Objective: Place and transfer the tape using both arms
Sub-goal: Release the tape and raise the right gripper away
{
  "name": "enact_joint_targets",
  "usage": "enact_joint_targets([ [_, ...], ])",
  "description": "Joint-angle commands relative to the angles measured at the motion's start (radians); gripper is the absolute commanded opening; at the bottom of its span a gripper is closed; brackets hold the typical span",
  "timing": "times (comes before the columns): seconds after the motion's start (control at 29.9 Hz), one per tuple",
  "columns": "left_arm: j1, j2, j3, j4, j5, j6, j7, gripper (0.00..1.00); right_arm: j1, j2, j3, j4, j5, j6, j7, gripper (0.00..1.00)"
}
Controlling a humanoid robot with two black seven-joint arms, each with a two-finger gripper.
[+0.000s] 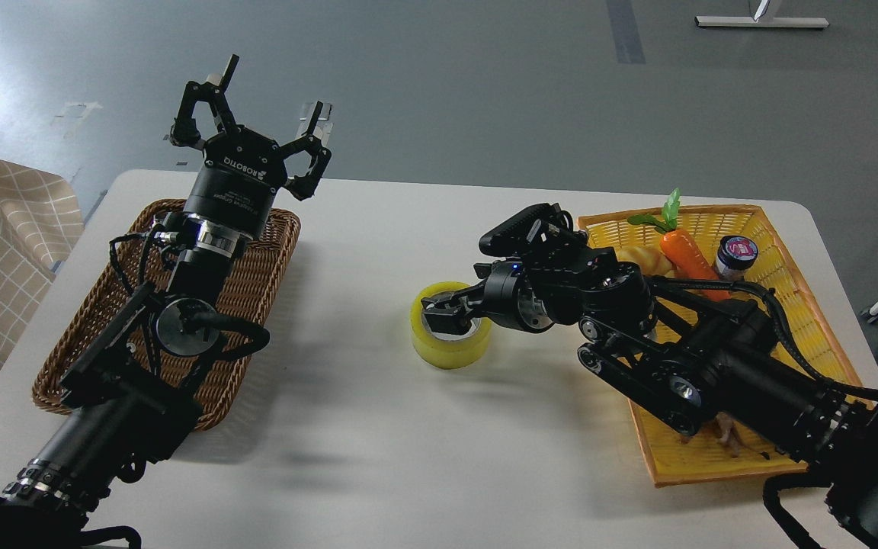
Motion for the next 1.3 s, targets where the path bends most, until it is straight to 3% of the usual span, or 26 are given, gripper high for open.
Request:
enact_joint_targets([
  [0.0,0.0,0.002,0.001,0.0,0.0,0.0,0.0,0.98,-0.004,-0.085,0.062,0.091,0.031,0.0,-0.003,0.99],
  [0.23,-0.002,0.005,0.001,0.001,0.0,0.0,0.0,0.98,-0.019,-0.24,0.211,0.255,0.105,0.0,-0.002,0.99],
  [0.47,-0.006,0.005,0.001,0.002,0.0,0.0,0.0,0.98,-0.071,-0.308,0.396,0.306,0.283,0.0,0.0,0.99],
  [0.74,-0.011,0.008,-0.001,0.002,0.0,0.0,0.0,0.98,-0.219,-0.281,0.765,0.297,0.526,0.0,0.015,0.99],
  [0.87,-0.009,0.005,0.001,0.002,0.0,0.0,0.0,0.98,-0.295,-0.19,0.961,0.286,0.663,0.0,0.034,0.99],
  [1.27,-0.017,0.005,0.001,0.002,0.009,0.0,0.002,0.98,-0.326,-0.112,1.092,0.22,1.265,-0.011,0.043,0.99],
])
